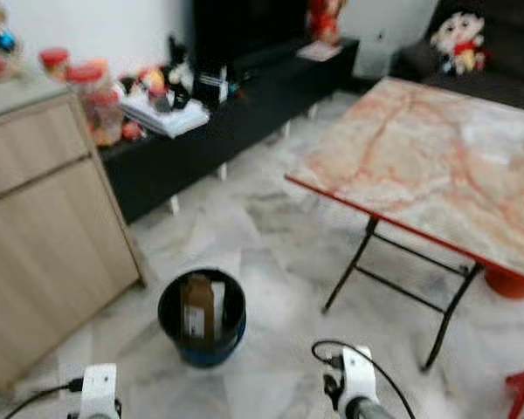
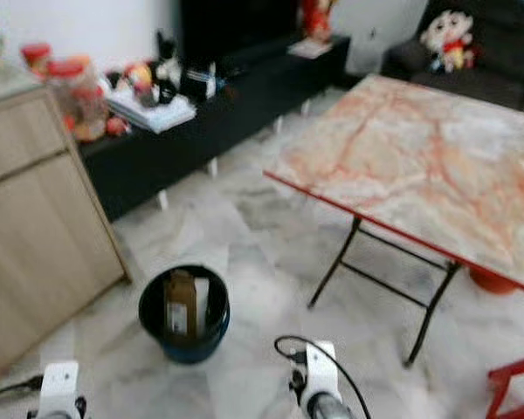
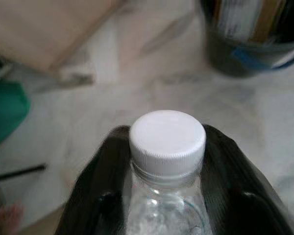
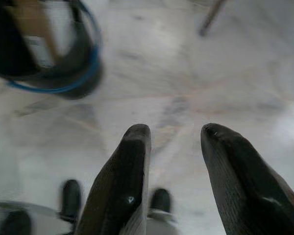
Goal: Picking trash to rubbish bin
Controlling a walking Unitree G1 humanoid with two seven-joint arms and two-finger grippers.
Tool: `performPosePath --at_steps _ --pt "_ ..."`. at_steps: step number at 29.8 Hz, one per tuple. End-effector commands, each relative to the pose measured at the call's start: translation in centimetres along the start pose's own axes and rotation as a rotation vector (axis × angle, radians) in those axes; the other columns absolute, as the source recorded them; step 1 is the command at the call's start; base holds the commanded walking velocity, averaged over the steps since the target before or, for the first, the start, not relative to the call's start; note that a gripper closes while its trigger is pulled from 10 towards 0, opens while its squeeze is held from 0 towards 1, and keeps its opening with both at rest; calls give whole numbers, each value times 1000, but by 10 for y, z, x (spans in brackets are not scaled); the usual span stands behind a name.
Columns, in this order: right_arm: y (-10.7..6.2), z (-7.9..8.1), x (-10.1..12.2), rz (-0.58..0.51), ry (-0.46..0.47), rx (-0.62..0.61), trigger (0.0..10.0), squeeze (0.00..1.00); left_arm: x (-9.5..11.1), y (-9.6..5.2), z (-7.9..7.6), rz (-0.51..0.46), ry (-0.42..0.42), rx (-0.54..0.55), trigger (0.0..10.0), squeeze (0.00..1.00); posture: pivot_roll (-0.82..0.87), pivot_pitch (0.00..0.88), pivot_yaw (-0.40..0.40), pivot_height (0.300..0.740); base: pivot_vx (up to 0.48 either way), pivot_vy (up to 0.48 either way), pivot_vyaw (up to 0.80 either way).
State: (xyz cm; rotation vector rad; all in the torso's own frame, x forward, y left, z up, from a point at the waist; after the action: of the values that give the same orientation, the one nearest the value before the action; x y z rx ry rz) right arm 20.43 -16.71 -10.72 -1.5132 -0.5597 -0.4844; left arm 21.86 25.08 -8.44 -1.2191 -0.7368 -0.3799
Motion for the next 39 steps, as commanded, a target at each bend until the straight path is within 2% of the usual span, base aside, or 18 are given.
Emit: performPosePath --at_steps 1,7,12,18,33,39 --pt "2 6 9 -21 0 9 10000 0 -12 -2 11 36 -1 24 10000 0 50 45 -38 740 319 0 438" --pt "2 5 6 -10 19 1 10000 0 -9 -1 11 33 -2 22 10000 0 56 60 -40 740 319 0 183" --pt "2 6 6 -11 -8 6 10000 0 -7 -1 11 27 -9 22 10000 0 56 60 -40 740 315 0 0" --pt "2 5 6 -5 1 -2 10000 0 -2 0 9 16 -15 17 10000 0 57 65 -43 740 313 0 740" --pt "1 6 5 -8 -23 5 10000 0 -5 0 10 18 -26 20 10000 0 59 55 -43 740 306 0 0" --pt "1 6 4 -1 -37 8 10000 0 -4 0 11 17 -23 19 10000 0 58 42 -38 740 299 0 761"
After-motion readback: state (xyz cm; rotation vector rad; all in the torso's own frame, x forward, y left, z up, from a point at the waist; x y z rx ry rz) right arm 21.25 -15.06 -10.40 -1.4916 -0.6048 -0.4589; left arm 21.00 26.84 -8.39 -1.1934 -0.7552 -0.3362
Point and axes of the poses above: a point about 5 cm out from each wrist's last joint towards the gripper, its own y axis pointing out of the wrist towards the gripper, its own x axis along the axis of the wrist's last joint, z = x × y, the point moved 3 cm from there along y, pointing out of the wrist towards the gripper, and after that the axes turned 6 degrees about -y, right-handed, at the moved point
